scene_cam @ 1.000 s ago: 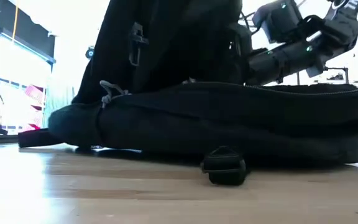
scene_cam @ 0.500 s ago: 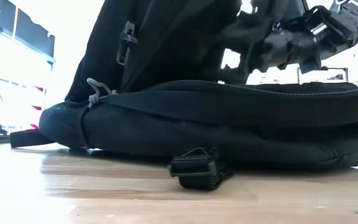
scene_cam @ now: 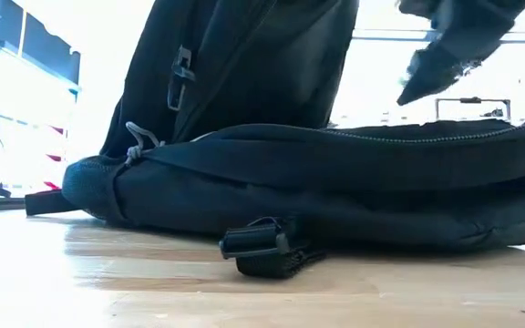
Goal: Unpack backpack
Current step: Close the black backpack
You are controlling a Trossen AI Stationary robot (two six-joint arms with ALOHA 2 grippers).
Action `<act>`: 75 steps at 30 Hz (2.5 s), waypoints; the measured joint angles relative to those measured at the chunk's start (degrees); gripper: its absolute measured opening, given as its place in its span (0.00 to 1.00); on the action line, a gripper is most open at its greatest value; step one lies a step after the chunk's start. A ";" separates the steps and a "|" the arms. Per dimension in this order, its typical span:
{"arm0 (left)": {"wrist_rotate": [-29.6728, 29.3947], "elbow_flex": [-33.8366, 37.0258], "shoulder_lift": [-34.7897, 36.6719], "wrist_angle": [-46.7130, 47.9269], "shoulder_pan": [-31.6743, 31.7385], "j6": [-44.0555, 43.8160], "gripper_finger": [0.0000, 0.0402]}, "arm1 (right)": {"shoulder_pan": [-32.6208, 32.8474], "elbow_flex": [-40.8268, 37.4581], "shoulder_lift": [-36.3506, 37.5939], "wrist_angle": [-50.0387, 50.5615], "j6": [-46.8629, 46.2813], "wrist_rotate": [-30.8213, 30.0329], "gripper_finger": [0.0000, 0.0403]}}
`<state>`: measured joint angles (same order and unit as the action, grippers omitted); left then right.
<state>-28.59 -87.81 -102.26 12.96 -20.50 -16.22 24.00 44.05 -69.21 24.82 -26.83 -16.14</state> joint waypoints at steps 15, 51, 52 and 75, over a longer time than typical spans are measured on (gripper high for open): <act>11.96 -0.65 -10.33 -6.93 5.82 7.50 0.32 | 25.88 0.13 -1.12 11.58 -24.01 -32.33 0.54; -16.87 -15.88 -9.02 34.63 -3.73 -0.69 0.47 | 30.23 11.82 -27.35 -29.17 13.21 5.01 0.54; -16.18 -15.07 -9.09 35.88 -3.18 -2.10 0.46 | 29.82 11.82 -29.31 -30.16 13.83 5.71 0.54; 13.83 -6.74 -9.09 28.18 3.26 -10.89 0.32 | 26.40 16.54 -30.91 47.36 -51.12 -35.35 0.48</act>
<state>-14.76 -94.55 -111.35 41.15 -17.23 -27.11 50.40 60.59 -100.12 72.17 -77.95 -51.50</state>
